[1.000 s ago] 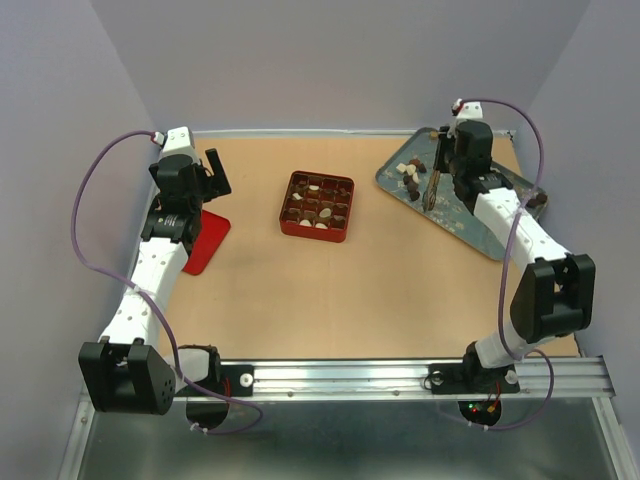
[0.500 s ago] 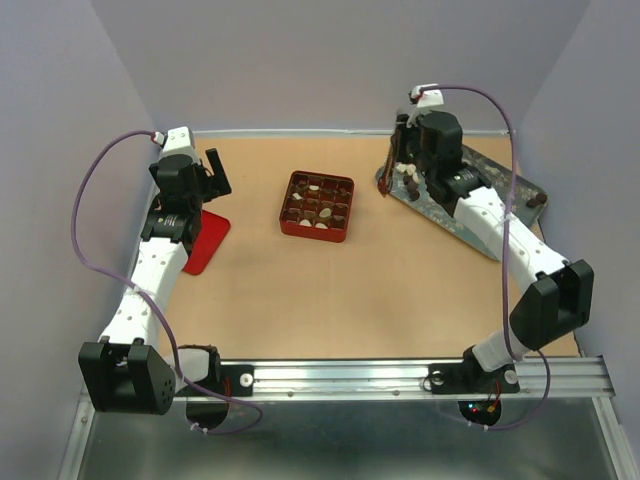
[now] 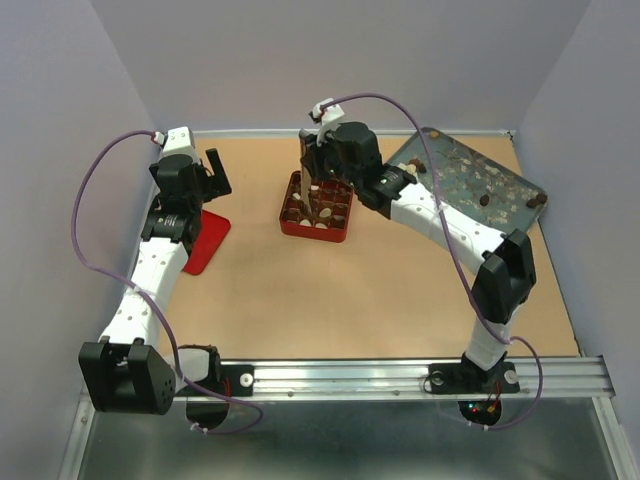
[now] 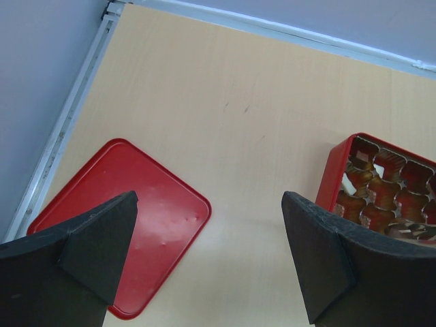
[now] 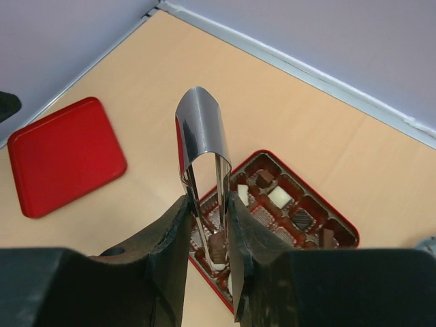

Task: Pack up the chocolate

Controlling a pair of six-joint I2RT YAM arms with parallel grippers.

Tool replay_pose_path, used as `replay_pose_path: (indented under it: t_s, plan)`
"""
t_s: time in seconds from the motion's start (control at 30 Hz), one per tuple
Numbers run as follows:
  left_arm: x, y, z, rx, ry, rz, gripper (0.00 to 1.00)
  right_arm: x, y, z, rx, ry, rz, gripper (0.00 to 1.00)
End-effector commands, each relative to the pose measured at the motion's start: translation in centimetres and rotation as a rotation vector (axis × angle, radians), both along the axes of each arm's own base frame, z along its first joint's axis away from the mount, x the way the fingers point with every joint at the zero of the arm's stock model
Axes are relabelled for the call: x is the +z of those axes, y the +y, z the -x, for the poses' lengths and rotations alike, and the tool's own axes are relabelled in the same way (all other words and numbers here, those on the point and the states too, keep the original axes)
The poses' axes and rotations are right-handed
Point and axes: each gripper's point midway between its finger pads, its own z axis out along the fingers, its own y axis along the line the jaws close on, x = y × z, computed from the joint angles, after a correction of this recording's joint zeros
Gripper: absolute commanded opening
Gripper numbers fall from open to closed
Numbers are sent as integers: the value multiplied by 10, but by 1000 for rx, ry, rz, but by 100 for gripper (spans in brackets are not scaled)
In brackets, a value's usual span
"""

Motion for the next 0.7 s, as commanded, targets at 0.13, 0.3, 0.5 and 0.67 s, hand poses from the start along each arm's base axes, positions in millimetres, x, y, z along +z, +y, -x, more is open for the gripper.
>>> replay_pose_path:
  t_s: [0.13,0.3,0.5,0.67]
  plan:
    - [16,4,-1,13,-56,-6,99,48,32,1,64,-91,-87,24]
    - [14,4,-2,10,-53,-6,99,45,39,1,76,-83,-92,24]
    - [14,3,-2,7,-53,-3,99,45,48,3,97,-81,-99,24]
    - [15,3,-2,6,-54,-3,99,43,53,3,103,-74,-105,24]
